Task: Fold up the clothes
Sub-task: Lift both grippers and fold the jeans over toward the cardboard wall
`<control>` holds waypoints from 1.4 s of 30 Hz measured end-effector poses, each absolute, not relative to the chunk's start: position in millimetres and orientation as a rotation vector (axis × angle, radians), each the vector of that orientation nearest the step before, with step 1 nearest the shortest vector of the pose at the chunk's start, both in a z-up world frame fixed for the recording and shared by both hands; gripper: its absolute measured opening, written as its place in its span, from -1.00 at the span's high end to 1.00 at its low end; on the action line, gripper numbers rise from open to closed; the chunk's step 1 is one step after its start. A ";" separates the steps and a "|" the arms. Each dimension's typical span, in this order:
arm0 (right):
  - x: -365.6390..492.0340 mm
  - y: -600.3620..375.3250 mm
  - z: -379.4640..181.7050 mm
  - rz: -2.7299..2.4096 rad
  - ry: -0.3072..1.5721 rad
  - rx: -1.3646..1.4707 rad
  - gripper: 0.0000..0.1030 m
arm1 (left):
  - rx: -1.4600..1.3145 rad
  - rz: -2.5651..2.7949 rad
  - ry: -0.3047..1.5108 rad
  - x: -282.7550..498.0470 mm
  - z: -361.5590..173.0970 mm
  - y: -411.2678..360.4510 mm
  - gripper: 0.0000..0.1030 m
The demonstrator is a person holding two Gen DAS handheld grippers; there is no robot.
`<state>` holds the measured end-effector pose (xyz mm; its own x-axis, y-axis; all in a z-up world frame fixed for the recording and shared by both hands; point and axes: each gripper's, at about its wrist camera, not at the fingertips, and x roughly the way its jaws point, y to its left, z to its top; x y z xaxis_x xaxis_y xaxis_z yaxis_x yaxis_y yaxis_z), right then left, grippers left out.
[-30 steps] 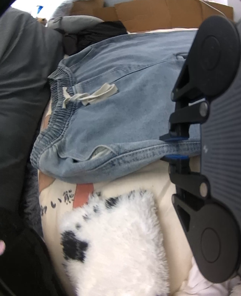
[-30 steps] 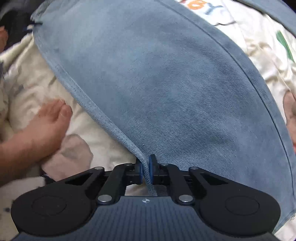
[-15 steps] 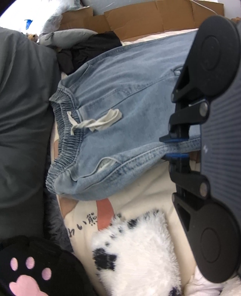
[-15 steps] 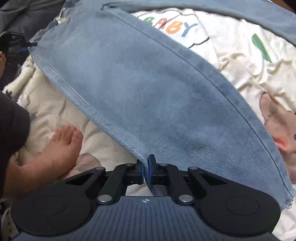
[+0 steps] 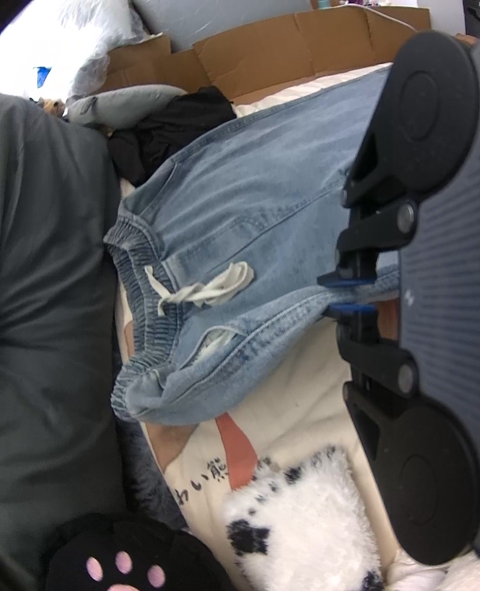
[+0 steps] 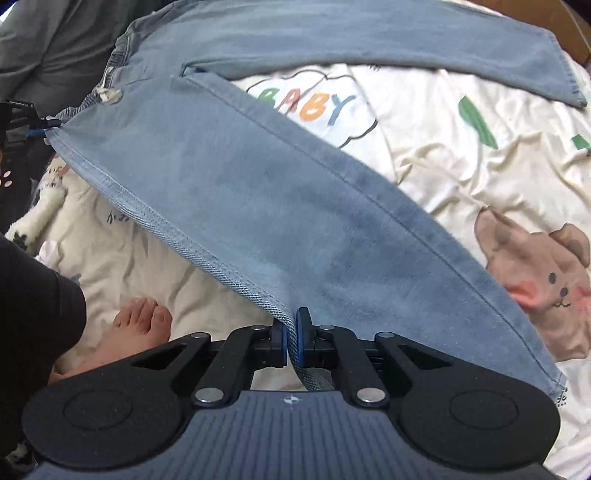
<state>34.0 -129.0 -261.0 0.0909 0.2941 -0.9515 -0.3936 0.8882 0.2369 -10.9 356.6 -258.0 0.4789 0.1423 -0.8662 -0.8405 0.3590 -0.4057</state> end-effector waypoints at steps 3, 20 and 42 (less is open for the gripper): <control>39.4 -129.8 -250.7 0.495 1.374 -0.087 0.95 | -0.996 0.723 0.838 -4.8 -250.9 356.7 0.83; 107.6 -130.9 -178.9 0.571 1.316 -0.158 0.96 | -0.896 0.729 0.831 22.1 -208.1 347.9 0.85; 137.9 -140.1 -177.0 0.622 1.222 -0.128 0.96 | -0.751 0.666 0.888 82.7 -200.0 354.0 0.86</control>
<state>137.9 -140.1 -177.0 0.1992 0.3765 -0.9047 -0.5098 0.8283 0.2324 82.7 354.0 -200.0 0.4709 0.1976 -0.8598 -0.7706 0.5667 -0.2917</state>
